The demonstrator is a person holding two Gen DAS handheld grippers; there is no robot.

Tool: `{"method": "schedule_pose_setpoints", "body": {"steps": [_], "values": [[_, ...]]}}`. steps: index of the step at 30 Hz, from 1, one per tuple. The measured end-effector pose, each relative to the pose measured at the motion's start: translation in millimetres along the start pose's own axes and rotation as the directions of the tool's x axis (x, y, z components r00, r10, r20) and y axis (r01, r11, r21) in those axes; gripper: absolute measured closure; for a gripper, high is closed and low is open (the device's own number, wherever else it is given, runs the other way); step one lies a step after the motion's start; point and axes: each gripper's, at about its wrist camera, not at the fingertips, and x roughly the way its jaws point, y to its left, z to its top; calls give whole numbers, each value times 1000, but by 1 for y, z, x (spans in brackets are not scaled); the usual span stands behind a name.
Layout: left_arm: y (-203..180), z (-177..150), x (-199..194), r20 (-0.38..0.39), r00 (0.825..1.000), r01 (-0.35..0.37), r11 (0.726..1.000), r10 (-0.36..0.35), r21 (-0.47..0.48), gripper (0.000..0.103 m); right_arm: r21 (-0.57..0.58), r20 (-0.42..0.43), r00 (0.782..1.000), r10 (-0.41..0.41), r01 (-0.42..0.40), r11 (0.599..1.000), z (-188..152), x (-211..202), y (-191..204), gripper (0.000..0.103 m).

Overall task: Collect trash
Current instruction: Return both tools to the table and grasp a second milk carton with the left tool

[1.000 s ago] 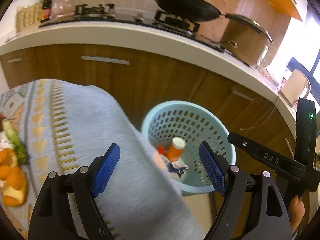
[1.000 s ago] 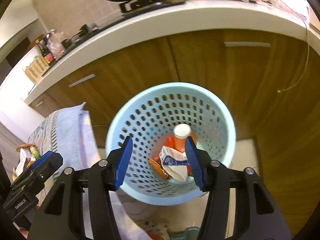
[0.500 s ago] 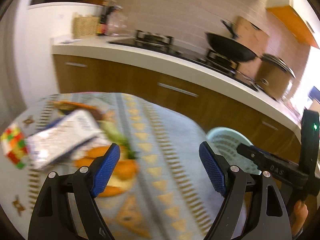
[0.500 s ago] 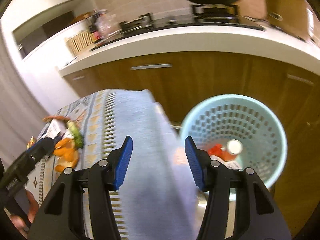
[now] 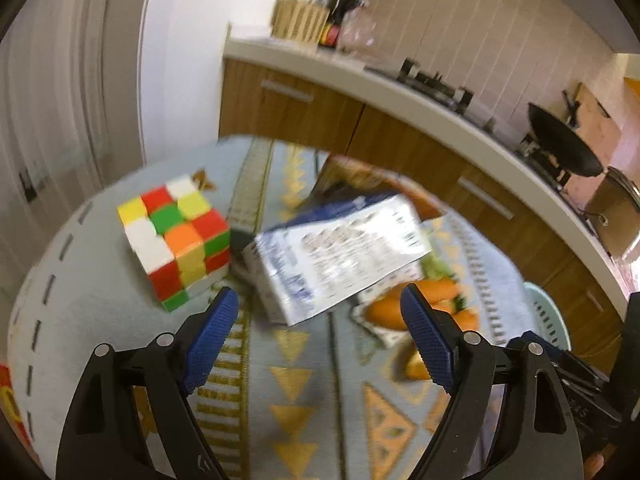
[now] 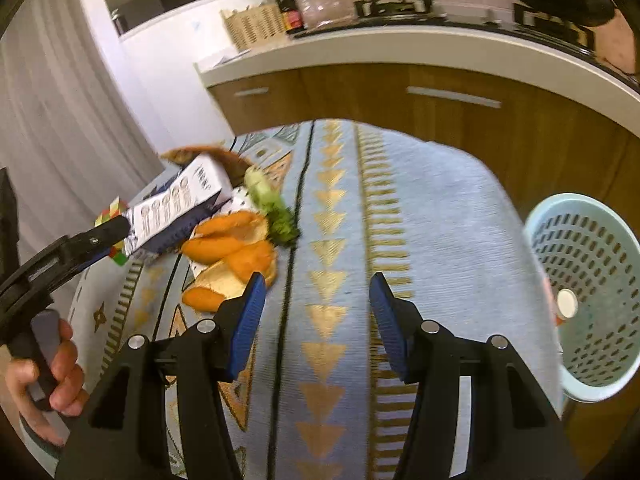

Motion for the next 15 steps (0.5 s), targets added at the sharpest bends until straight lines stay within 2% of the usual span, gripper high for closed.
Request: {"method": "schedule_pose_setpoints", "body": {"steps": [2, 6, 7, 9, 12, 13, 15], "values": [[1, -2, 11, -39, 999, 30, 999, -30, 15, 25, -13, -9, 1000, 1, -1, 1000, -2, 4, 1, 52], [-4, -4, 14, -50, 987, 151, 989, -151, 3, 25, -15, -12, 1000, -24, 24, 1000, -4, 7, -5, 52], [-5, -5, 14, -61, 980, 187, 982, -187, -3, 25, -8, -13, 1000, -25, 25, 1000, -4, 8, -7, 52], [-14, -13, 11, -84, 955, 286, 958, -286, -14, 25, 3, -15, 1000, -23, 23, 1000, -3, 9, -11, 52], [-30, -21, 5, -108, 923, 371, 928, -370, -6, 25, 6, -16, 1000, -27, 27, 1000, -2, 12, -13, 52], [-33, -24, 3, -111, 919, 380, 925, -377, 3, 25, 7, -15, 1000, -26, 26, 1000, -1, 12, -13, 52], [-34, -23, -8, -82, 936, 347, 937, -344, 35, 25, 4, -14, 1000, -25, 25, 1000, 0, 11, -13, 52]]}}
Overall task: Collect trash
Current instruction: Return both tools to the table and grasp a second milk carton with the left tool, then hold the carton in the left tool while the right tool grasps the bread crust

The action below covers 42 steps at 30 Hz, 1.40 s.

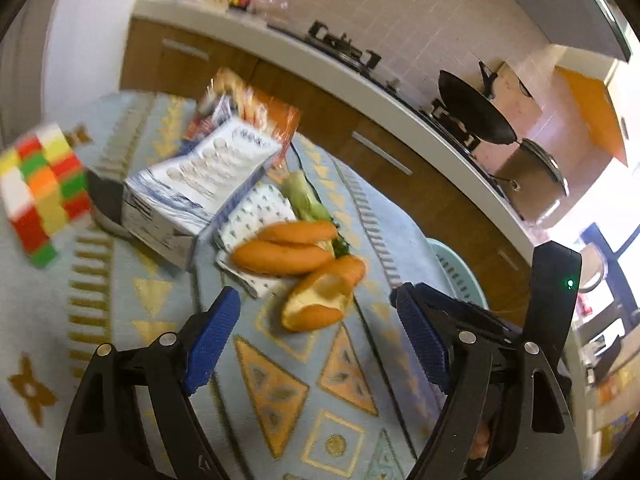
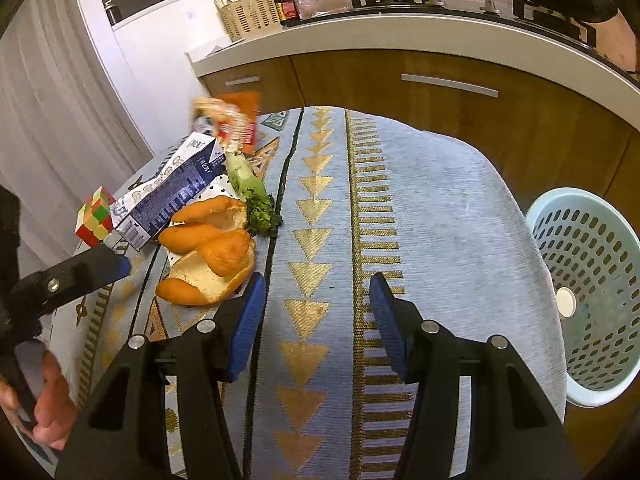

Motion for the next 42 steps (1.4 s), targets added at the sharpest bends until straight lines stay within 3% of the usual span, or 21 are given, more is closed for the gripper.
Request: {"method": "schedule_pose_setpoints", "body": {"steps": [3, 6, 10, 12, 15, 18, 20, 21, 26, 32, 35, 37, 39, 42], "values": [[5, 15, -10, 59, 992, -113, 993, 112, 23, 23, -10, 3, 1000, 7, -7, 1000, 2, -1, 3, 52], [18, 41, -10, 81, 972, -224, 974, 219, 45, 18, -29, 14, 1000, 17, -16, 999, 5, -5, 10, 52], [24, 68, 20, -24, 959, -279, 954, 283, 114, 14, -51, 23, 999, 25, -24, 998, 10, -8, 19, 48], [23, 75, 40, -79, 935, -328, 929, 345, 168, 15, -72, 20, 999, 36, -34, 997, 14, -7, 26, 48], [26, 80, 60, -146, 920, -333, 922, 364, 199, 15, -99, 18, 998, 66, -64, 993, 16, -8, 37, 47], [25, 80, 70, -165, 909, -340, 909, 383, 241, 21, -127, 7, 996, 93, -91, 988, 13, -6, 50, 44], [20, 78, 74, -162, 901, -352, 896, 403, 272, 35, -132, -9, 995, 102, -102, 986, 10, -2, 57, 41], [17, 75, 76, -158, 896, -360, 888, 415, 287, 46, -133, -16, 994, 106, -107, 985, 8, 0, 60, 40], [24, 64, 58, -124, 928, -320, 923, 351, 214, 47, -134, -64, 992, 105, -113, 985, -1, 17, 76, 24], [14, 60, 24, -35, 949, -304, 937, 314, 172, 47, -78, -141, 985, 103, -115, 990, 4, 48, 79, 20], [12, 59, 9, -2, 955, -292, 943, 296, 157, 47, -99, -123, 990, 64, -76, 992, 8, 54, 85, 20], [12, 58, 3, 3, 957, -287, 946, 290, 154, 47, -130, -115, 993, 14, -29, 991, 6, 56, 91, 23], [11, 56, -2, 10, 957, -288, 946, 290, 150, 47, -183, -97, 994, -53, 35, 982, 0, 55, 96, 34], [10, 54, -4, 16, 961, -275, 952, 276, 131, 47, -182, -89, 995, -33, 16, 983, -5, 47, 94, 49]]}}
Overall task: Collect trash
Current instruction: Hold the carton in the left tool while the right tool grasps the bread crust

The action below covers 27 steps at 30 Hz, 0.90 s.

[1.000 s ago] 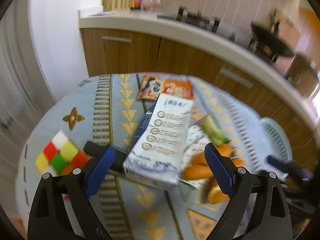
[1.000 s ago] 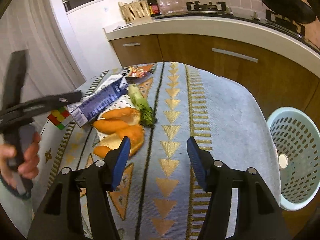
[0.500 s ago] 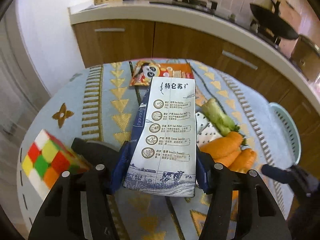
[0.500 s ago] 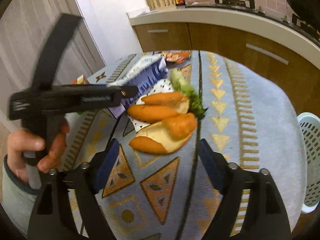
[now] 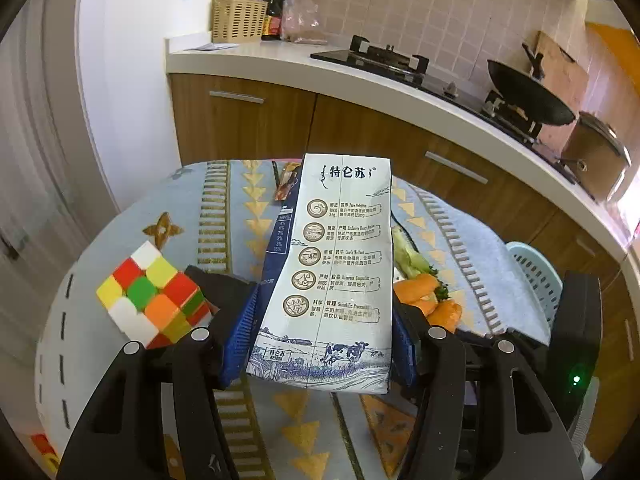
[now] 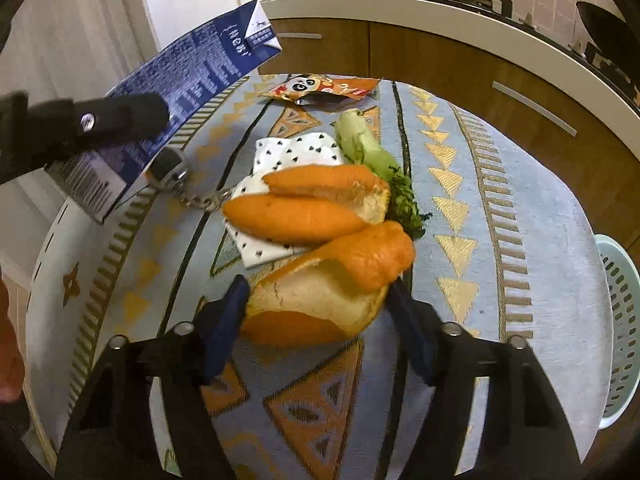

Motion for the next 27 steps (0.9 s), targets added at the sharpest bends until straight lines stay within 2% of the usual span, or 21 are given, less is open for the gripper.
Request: {"method": "schedule_pose_setpoints", "body": {"steps": [1, 3, 6, 9, 14, 20, 27], "values": [[0, -1, -2, 3, 1000, 10, 1000, -10, -12, 47, 4, 4, 1000, 6, -6, 1000, -1, -3, -3, 53], [-1, -3, -2, 7, 1000, 25, 999, -25, -21, 47, 14, 21, 1000, 15, -15, 1000, -3, -12, -9, 73], [-8, -7, -9, 21, 999, 31, 999, -30, -9, 47, 52, 26, 998, 50, -51, 997, -5, -22, -23, 89], [-17, -8, -18, 42, 998, 38, 999, -38, 5, 47, 87, 29, 996, 83, -85, 993, -7, -27, -34, 92], [-38, -9, -31, 74, 996, 52, 998, -56, 45, 47, 107, 93, 993, 70, -80, 991, -13, -59, -47, 93], [-69, -6, -39, 105, 989, 92, 992, -101, 81, 47, 112, 193, 981, -8, -14, 994, -6, -103, -70, 93], [-115, 0, -41, 132, 976, 155, 980, -171, 121, 47, 172, 275, 956, -100, 53, 984, -8, -147, -115, 93]]}}
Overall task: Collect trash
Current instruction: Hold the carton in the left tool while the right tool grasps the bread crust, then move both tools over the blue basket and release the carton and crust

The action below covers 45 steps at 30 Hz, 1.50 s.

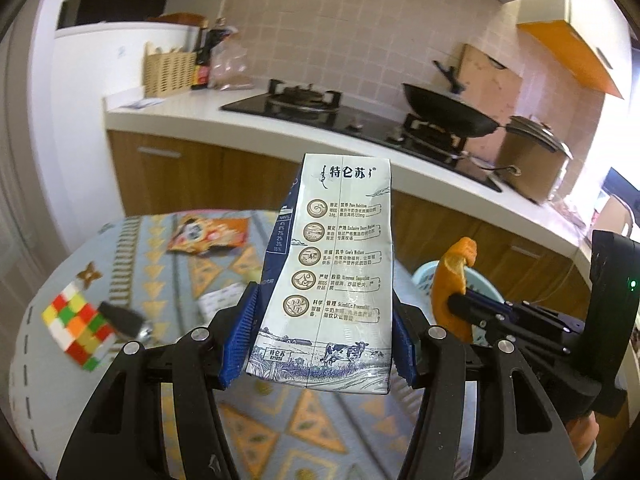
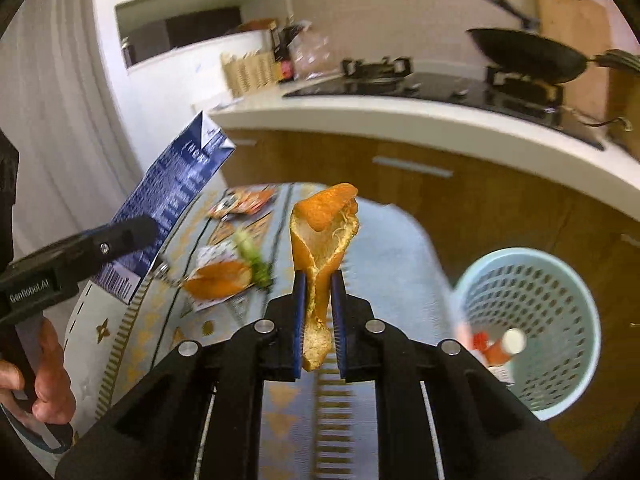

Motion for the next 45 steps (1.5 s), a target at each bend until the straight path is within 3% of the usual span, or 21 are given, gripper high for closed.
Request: {"method": "schedule_pose_setpoints", "body": {"steps": [12, 19, 25, 34, 37, 42, 45], "values": [[-91, 10, 51, -38, 990, 136, 988, -134, 73, 47, 136, 37, 987, -156, 150, 979, 1, -38, -98, 93], [-142, 2, 98, -113, 977, 196, 973, -183, 121, 47, 233, -25, 977, -212, 212, 949, -17, -34, -163, 93], [-175, -17, 135, -185, 965, 215, 964, -186, 156, 47, 341, -125, 973, -196, 228, 912, -41, -11, -212, 93], [-196, -38, 172, -274, 945, 229, 959, -178, 168, 45, 385, -190, 959, -209, 269, 883, -63, 2, -240, 89], [-195, -38, 174, -277, 945, 222, 963, -174, 154, 36, 390, -200, 957, -208, 273, 879, -66, 4, -242, 87], [-188, -37, 172, -271, 948, 212, 967, -167, 144, 33, 401, -195, 957, -214, 277, 873, -67, 3, -244, 73], [-183, -36, 168, -263, 950, 210, 968, -169, 137, 32, 395, -185, 958, -220, 277, 876, -64, 0, -242, 71]]}}
